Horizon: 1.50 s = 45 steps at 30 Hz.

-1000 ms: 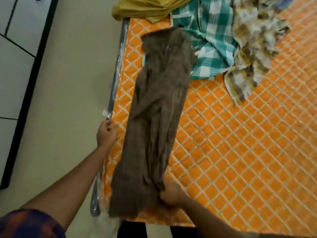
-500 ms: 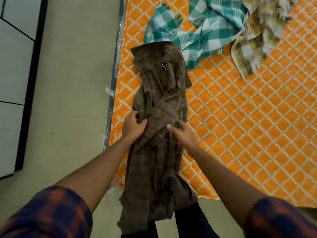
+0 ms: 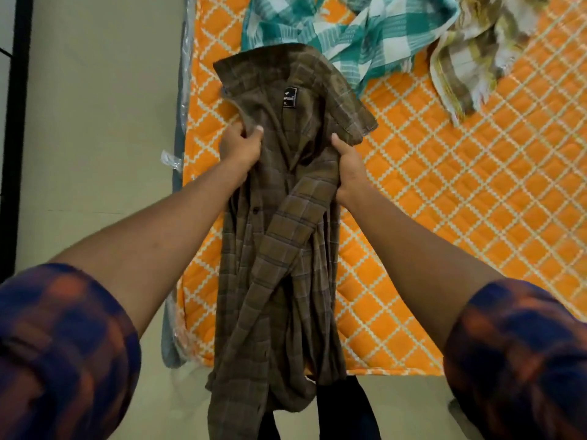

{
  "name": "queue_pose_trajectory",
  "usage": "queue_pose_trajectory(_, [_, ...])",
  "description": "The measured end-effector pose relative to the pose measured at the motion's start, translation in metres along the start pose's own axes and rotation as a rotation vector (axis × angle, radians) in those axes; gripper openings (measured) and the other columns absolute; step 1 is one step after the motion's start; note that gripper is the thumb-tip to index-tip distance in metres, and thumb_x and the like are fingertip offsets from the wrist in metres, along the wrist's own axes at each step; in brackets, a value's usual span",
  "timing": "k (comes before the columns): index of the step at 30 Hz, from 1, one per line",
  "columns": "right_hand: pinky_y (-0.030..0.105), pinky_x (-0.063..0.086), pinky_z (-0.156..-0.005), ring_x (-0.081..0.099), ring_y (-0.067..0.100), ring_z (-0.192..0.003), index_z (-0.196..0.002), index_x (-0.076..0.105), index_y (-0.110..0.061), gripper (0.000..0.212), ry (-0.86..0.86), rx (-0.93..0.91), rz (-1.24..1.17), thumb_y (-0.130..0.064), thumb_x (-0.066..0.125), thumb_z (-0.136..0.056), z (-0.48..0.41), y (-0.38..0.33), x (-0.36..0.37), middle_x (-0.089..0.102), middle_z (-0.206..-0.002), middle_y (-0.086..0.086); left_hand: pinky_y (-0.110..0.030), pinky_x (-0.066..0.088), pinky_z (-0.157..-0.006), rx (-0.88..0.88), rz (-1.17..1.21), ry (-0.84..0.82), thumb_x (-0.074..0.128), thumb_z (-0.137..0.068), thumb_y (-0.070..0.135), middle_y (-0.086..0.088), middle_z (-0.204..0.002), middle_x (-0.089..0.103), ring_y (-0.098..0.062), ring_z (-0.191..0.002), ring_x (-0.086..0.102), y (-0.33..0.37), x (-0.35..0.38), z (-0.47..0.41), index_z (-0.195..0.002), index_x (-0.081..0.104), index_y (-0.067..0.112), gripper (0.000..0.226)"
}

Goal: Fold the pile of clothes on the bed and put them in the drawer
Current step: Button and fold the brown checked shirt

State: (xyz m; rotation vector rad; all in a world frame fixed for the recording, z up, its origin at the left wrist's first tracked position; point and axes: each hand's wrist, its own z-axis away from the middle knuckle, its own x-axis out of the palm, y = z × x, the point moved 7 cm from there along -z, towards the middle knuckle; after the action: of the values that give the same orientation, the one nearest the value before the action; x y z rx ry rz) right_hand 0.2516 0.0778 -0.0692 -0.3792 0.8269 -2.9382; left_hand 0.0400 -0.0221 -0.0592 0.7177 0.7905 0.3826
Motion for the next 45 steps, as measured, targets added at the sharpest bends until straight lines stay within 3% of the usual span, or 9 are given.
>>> queue_pose_trajectory(4, [0.046,0.061,-0.086,0.072,0.032,-0.099,-0.111,0.069,-0.012,0.018,0.175,-0.181,0.018,-0.025,0.061,-0.101,0.016,-0.025,-0.045,0.075,-0.107,0.012,-0.026,0.045,-0.090,-0.018,0.305,0.284,0.048,-0.104,0.028,-0.006,-0.117,0.066,-0.018,-0.106,0.058,0.009,-0.033,0.011,-0.119,0.065,0.010,0.028])
queue_pose_trajectory(8, [0.037,0.054,-0.076,0.069,0.017,-0.086,-0.103,0.070,-0.009,0.015,0.410,-0.396,0.172,-0.021,0.061,-0.101,0.049,-0.060,-0.095,0.071,-0.089,0.000,-0.025,0.043,-0.069,-0.031,0.346,0.418,0.048,-0.103,0.012,0.003,-0.074,0.055,-0.012,-0.072,0.051,-0.025,-0.098,0.043,-0.074,0.053,0.021,0.030])
queue_pose_trajectory(11, [0.031,0.052,-0.065,0.066,0.010,-0.067,-0.083,0.068,-0.014,0.015,0.345,-0.390,0.135,-0.008,0.063,-0.095,0.073,-0.073,-0.110,0.068,-0.077,-0.001,-0.029,0.043,-0.067,-0.053,0.262,0.422,0.051,-0.099,0.010,0.007,-0.071,0.050,-0.017,-0.082,0.048,-0.047,-0.147,0.077,-0.069,0.050,0.023,0.032])
queue_pose_trajectory(17, [0.043,0.060,-0.083,0.072,0.031,-0.090,-0.103,0.074,-0.005,0.020,-0.141,-0.226,0.255,-0.018,0.073,-0.088,0.116,-0.067,-0.091,0.074,-0.104,0.015,-0.023,0.045,-0.062,-0.044,-0.220,-0.221,0.067,-0.081,0.012,-0.006,-0.069,0.062,-0.011,-0.063,0.058,-0.053,-0.135,0.184,-0.080,0.072,0.005,0.008])
queue_pose_trajectory(22, [0.031,0.039,-0.067,0.058,0.013,-0.075,-0.093,0.078,-0.012,0.019,-0.117,-0.455,1.151,-0.029,0.070,-0.094,0.142,-0.031,-0.109,0.065,-0.074,0.001,-0.027,0.046,-0.060,-0.182,-0.782,-0.734,0.068,-0.064,0.050,-0.007,-0.071,0.068,-0.020,-0.065,0.062,-0.094,-0.078,0.252,-0.068,0.069,0.013,0.036])
queue_pose_trajectory(26, [0.034,0.041,-0.061,0.063,0.023,-0.074,-0.086,0.075,-0.025,0.013,-0.161,-0.408,1.479,-0.030,0.063,-0.089,0.159,0.011,-0.141,0.068,-0.074,0.004,-0.039,0.054,-0.083,-0.107,-0.793,-0.221,0.067,-0.071,0.075,-0.009,-0.117,0.067,-0.033,-0.106,0.064,-0.099,-0.077,0.235,-0.118,0.062,0.018,0.074])
queue_pose_trajectory(30, [0.033,0.043,-0.065,0.063,0.025,-0.082,-0.088,0.068,-0.025,0.012,-0.008,-0.421,1.378,-0.028,0.066,-0.077,0.150,0.016,-0.158,0.069,-0.084,0.002,-0.046,0.050,-0.089,-0.034,-0.954,-0.051,0.073,-0.072,0.070,-0.020,-0.126,0.059,-0.041,-0.117,0.057,-0.078,-0.057,0.204,-0.133,0.046,0.011,0.089])
queue_pose_trajectory(37, [0.038,0.045,-0.061,0.057,0.031,-0.082,-0.115,0.061,-0.020,0.021,0.117,-0.613,1.599,-0.026,0.049,-0.099,0.141,0.002,-0.121,0.064,-0.092,0.006,-0.044,0.050,-0.083,0.213,-0.877,0.062,0.065,-0.092,0.041,-0.018,-0.116,0.066,-0.041,-0.109,0.060,-0.040,-0.059,0.185,-0.120,0.066,0.010,0.042])
queue_pose_trajectory(45, [0.030,0.043,-0.080,0.064,0.029,-0.113,-0.123,0.069,-0.016,0.034,-0.086,-0.612,1.075,-0.038,0.052,-0.104,0.190,0.016,-0.079,0.072,-0.119,0.009,-0.038,0.047,-0.081,0.026,-0.092,0.545,0.057,-0.093,0.023,-0.011,-0.095,0.065,-0.032,-0.093,0.063,-0.096,-0.188,0.261,-0.095,0.058,0.015,0.008])
